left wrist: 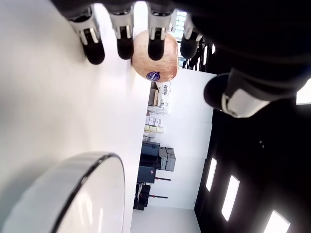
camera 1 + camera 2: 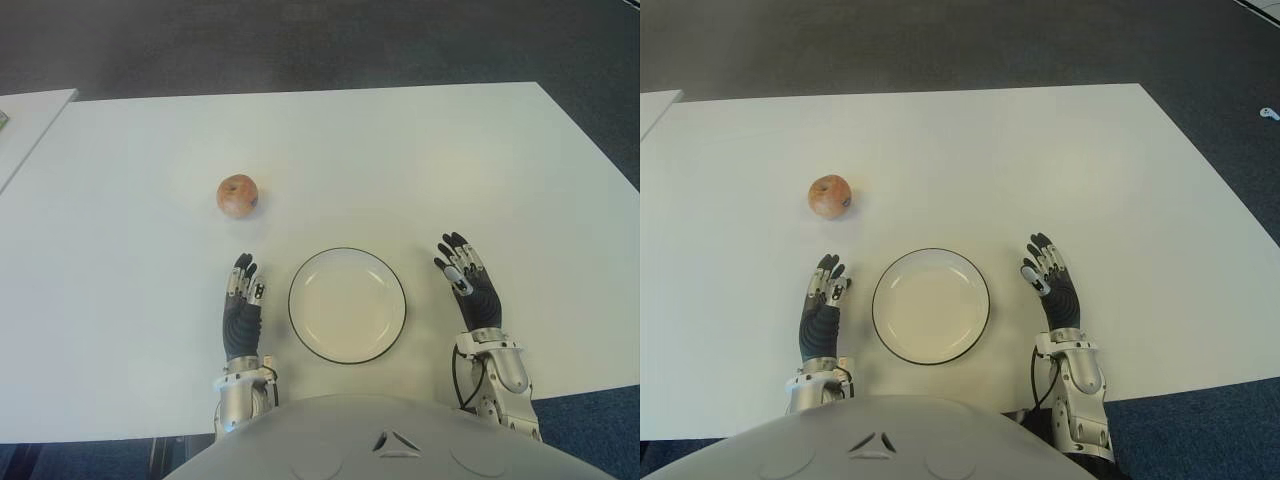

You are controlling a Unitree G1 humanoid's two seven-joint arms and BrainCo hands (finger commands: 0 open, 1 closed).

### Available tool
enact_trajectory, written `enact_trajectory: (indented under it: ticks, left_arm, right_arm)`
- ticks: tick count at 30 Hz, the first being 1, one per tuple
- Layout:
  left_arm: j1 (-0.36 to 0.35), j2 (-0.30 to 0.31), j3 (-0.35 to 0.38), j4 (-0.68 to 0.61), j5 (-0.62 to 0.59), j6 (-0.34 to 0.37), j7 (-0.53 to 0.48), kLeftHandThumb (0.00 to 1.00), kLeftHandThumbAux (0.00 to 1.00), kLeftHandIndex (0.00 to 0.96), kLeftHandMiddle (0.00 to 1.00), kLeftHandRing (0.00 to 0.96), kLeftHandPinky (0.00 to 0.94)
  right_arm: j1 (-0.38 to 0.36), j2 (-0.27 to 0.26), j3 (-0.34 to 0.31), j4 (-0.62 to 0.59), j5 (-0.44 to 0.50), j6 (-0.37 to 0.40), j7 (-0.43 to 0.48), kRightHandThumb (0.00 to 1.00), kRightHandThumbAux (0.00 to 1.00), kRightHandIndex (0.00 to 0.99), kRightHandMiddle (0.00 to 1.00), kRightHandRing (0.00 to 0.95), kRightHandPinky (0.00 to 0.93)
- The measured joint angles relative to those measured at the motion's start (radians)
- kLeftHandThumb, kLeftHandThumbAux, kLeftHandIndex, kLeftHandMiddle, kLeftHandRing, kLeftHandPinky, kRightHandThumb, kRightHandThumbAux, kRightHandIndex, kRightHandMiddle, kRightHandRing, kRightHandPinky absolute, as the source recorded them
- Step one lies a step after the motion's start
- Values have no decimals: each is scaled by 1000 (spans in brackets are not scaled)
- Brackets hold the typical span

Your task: Put the apples into the plate.

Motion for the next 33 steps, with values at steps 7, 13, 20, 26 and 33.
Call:
enact_trajectory:
  ticks: [7, 13, 20, 26, 33]
  left_arm:
    - [0, 1, 0, 0, 0, -1, -13, 74, 425, 13, 26, 0, 0]
    - [0, 1, 0, 0, 1, 3, -14, 66, 446, 13, 26, 0, 4]
    - [-12, 10, 51, -22, -60, 25, -71, 108, 504, 17, 26, 3, 26]
    - [-20, 23, 91, -91, 75, 28, -42, 171, 478, 21, 51, 42, 63]
    - [-50, 54, 122, -193, 355, 83, 22, 254, 345, 4, 16, 13, 21]
  right_arm:
    - [0, 0, -2, 1, 0, 0, 2, 173, 543, 53, 61, 11, 7]
    - [-3, 1, -3, 7, 3, 0, 10, 174, 539, 54, 72, 24, 21]
    - [-4, 9, -5, 16, 8, -7, 18, 171, 537, 58, 78, 29, 18]
    - [-6, 18, -7, 21, 7, -14, 18, 172, 535, 65, 74, 21, 11]
    - [-9, 20, -5, 20, 2, -20, 18, 175, 532, 65, 73, 20, 7]
